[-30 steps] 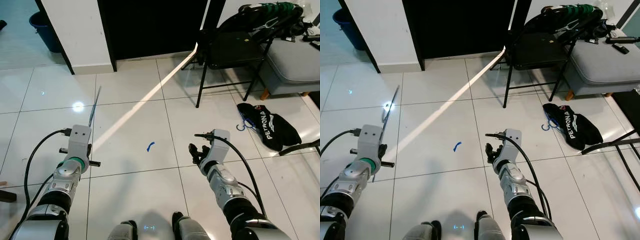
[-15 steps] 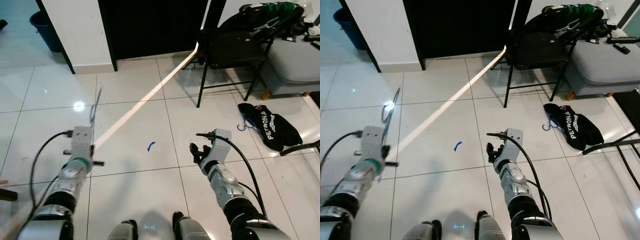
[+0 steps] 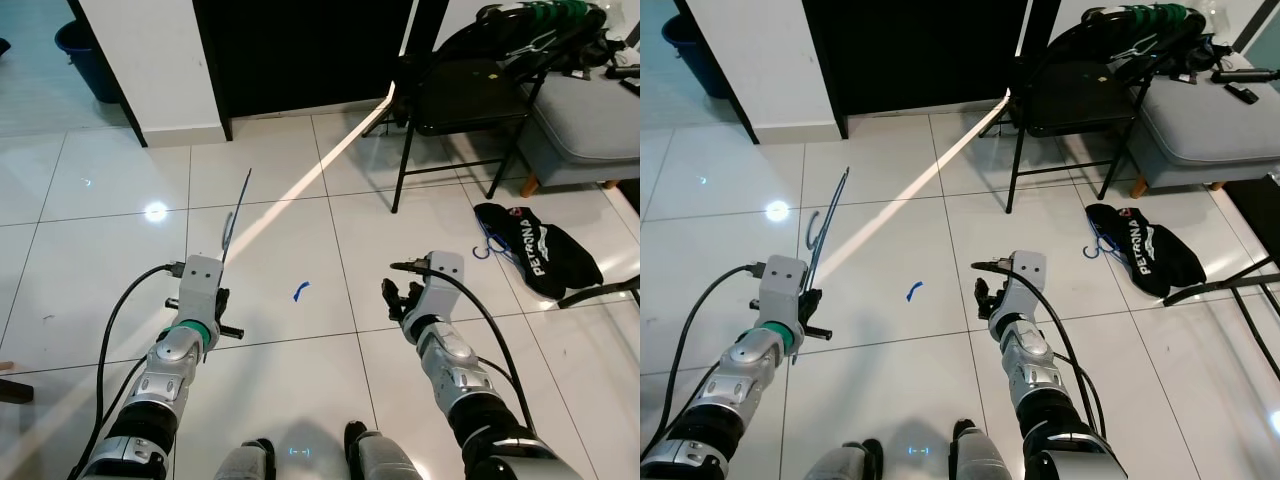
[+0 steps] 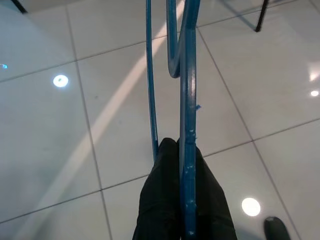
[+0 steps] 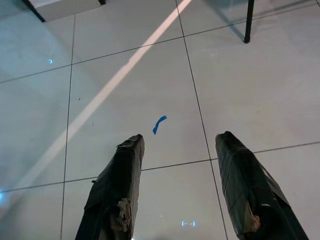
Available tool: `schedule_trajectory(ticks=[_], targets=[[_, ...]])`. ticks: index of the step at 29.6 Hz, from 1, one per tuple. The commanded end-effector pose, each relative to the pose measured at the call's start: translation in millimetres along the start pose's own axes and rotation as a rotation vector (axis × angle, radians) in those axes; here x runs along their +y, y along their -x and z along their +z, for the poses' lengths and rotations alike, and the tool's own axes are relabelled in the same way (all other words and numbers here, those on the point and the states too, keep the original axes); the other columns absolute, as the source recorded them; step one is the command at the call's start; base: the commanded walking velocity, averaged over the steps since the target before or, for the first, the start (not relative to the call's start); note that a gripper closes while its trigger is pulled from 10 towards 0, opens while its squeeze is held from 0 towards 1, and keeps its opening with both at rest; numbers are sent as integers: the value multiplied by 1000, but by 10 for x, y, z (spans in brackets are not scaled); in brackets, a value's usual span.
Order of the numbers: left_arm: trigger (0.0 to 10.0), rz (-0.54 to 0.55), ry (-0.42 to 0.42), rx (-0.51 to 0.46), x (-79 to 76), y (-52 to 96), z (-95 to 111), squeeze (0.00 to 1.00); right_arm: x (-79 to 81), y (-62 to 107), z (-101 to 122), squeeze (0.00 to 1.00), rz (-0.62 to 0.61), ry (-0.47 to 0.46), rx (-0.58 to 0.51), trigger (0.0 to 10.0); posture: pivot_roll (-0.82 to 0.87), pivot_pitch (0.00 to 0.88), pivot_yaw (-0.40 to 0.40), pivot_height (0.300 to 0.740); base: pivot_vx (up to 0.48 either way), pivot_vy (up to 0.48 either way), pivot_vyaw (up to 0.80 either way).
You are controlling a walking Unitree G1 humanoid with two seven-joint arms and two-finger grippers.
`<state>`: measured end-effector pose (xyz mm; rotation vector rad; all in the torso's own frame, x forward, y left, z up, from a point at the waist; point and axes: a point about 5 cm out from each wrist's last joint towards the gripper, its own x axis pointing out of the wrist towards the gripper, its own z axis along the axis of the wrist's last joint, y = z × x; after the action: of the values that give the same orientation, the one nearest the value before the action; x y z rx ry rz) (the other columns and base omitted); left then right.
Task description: Hang hanger
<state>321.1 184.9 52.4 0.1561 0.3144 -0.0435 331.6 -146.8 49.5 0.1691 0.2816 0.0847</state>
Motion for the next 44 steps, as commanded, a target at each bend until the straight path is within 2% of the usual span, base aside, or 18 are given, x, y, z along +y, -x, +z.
schedule_trajectory(ticks=[1,3,9,16,29,44], targets=[[10000,13,-17,31,0,43,-108,0,-35,31,-57,0,3,20,19,10000,23,190,42,740,0,0,0],[10000,21,-19,19,-3,58,-96,0,-13,29,-25,0,23,44,-5,10000,15,188,39,740,0,0,0],[10000,21,-31,-16,-14,60,-20,0,11,31,16,0,27,37,-42,10000,18,184,40,740,0,0,0],[10000,-9,-6,-9,-35,60,-12,0,-6,42,-17,0,17,-1,-37,10000,20,173,47,740,0,0,0],[10000,-43,-28,-18,-112,46,49,0,9,54,-56,0,7,-22,-29,10000,25,160,58,740,0,0,0],[10000,-51,-53,-35,-142,39,96,0,-4,40,-56,0,-2,-46,-14,10000,21,165,56,740,0,0,-719]])
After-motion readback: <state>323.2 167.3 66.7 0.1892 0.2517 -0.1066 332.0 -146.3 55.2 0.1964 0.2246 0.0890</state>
